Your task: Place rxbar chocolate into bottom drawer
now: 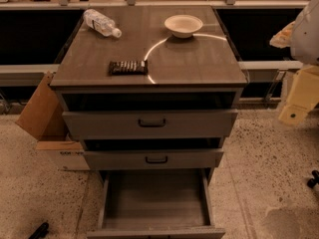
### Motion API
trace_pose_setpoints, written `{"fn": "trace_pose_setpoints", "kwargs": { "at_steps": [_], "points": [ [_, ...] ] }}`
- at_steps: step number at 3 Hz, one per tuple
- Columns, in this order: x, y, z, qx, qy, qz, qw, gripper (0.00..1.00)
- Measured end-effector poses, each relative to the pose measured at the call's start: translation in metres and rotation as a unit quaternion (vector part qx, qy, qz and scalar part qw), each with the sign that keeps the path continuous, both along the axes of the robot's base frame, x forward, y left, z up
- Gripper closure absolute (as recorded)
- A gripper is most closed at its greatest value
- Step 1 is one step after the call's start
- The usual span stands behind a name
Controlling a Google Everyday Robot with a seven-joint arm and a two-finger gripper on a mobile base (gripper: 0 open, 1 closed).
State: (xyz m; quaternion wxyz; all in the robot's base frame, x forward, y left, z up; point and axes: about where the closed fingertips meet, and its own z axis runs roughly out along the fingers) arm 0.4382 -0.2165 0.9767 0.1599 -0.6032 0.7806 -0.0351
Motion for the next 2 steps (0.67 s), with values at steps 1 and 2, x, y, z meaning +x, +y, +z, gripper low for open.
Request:
{"fn": "trace_pose_setpoints", "kwargs": {
  "at_steps": [1, 2],
  "points": [
    [0.000, 0.000, 0.000, 0.000, 0.000, 0.000, 1.0000, 0.00],
    [0.028, 0.016, -0.004, 0.028, -0.013, 0.030, 0.9991, 0.00]
  ]
}}
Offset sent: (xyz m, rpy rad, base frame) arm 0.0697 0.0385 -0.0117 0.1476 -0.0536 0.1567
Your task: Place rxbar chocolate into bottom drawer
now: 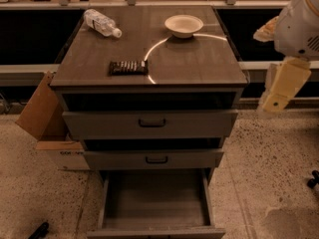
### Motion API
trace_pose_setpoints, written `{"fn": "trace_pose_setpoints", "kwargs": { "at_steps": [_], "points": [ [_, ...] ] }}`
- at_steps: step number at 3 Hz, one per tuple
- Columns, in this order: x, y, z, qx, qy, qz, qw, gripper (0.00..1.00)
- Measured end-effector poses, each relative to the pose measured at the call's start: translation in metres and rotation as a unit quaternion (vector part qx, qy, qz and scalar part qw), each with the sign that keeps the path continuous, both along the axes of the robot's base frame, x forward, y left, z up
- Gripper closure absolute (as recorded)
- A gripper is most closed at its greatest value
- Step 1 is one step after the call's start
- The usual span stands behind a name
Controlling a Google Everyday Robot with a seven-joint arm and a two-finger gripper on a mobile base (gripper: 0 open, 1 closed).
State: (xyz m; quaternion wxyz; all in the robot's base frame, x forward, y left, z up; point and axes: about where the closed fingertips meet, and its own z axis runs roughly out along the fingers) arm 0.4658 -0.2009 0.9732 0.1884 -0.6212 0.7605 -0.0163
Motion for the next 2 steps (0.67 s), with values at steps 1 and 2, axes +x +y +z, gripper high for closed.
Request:
{"fn": "trace_pose_setpoints", "kwargs": {
  "at_steps": [1, 2],
  "points": [
    [0.0556, 0.0334, -0.0077, 0.052, -0.019, 0.053, 0.9970, 0.00],
    [0.0556, 0.0334, -0.0077, 0.052, -0.019, 0.053, 0.9970, 0.00]
  ]
}}
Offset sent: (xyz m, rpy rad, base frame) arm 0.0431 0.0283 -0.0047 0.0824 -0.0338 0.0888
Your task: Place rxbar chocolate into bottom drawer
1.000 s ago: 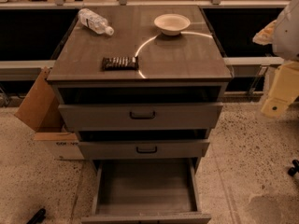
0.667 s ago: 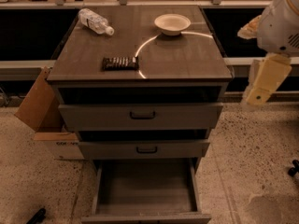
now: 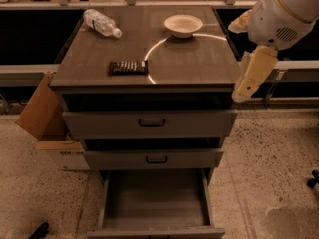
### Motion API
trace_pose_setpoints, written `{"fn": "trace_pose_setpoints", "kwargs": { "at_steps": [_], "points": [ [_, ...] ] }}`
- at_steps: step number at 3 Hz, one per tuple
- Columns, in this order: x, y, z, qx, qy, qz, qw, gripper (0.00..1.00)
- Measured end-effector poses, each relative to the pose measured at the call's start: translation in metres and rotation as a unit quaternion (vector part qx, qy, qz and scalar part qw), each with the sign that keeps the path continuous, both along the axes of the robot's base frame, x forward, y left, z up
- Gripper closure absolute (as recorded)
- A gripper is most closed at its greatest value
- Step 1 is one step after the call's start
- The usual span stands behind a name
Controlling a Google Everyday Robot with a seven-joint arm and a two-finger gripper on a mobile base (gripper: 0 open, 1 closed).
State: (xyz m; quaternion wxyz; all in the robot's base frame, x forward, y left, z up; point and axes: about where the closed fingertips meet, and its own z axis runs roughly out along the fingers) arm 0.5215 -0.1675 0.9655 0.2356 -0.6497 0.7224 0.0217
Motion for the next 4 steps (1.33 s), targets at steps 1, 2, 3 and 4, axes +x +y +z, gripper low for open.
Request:
{"fn": "trace_pose_setpoints", "kwargs": {
  "at_steps": [1, 2, 3, 4],
  "points": [
    [0.001, 0.001, 0.000, 0.005, -0.001, 0.001, 1.0000, 0.00],
    [0.031, 0.019, -0.011, 0.040, -0.006, 0.024, 0.9989, 0.00],
    [0.074, 0.048, -0.030, 0.109, -0.008, 0.053, 0.9925, 0.00],
    [0.077, 0.052, -0.037, 0.116, -0.005, 0.052, 0.9919, 0.00]
  ]
}}
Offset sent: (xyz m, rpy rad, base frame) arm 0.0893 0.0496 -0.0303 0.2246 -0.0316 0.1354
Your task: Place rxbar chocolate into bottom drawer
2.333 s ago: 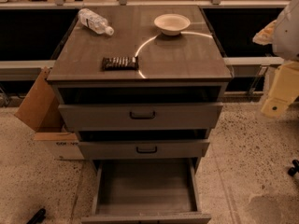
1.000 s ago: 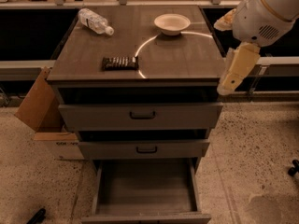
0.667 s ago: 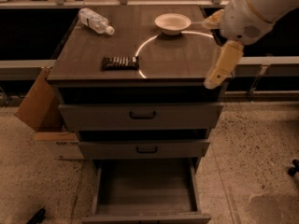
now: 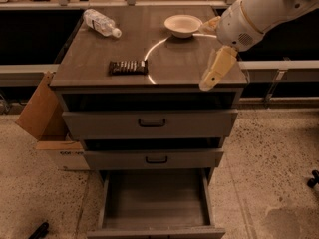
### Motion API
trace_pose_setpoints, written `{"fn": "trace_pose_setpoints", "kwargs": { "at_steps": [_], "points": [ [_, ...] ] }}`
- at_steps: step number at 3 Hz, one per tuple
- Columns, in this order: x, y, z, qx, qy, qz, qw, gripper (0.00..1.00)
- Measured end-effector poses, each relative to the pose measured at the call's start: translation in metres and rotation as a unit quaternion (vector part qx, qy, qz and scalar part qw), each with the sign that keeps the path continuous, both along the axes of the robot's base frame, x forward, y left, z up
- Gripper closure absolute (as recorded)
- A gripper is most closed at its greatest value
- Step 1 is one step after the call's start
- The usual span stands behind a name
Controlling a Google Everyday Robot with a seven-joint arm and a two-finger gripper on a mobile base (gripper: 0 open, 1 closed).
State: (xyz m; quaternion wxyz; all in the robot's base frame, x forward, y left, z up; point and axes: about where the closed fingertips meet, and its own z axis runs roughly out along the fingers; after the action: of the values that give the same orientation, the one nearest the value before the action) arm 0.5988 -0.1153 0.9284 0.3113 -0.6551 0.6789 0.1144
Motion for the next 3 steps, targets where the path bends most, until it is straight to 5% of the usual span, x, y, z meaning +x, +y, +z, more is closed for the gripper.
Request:
{"fn": "trace_pose_setpoints", "kwargs": {
  "at_steps": [2, 3],
  "points": [
    [0.036, 0.047, -0.048, 0.041, 0.013, -0.028, 0.9987, 0.00],
    [0.036, 0.047, -0.049, 0.041, 0.013, -0.028, 0.9987, 0.00]
  ]
}}
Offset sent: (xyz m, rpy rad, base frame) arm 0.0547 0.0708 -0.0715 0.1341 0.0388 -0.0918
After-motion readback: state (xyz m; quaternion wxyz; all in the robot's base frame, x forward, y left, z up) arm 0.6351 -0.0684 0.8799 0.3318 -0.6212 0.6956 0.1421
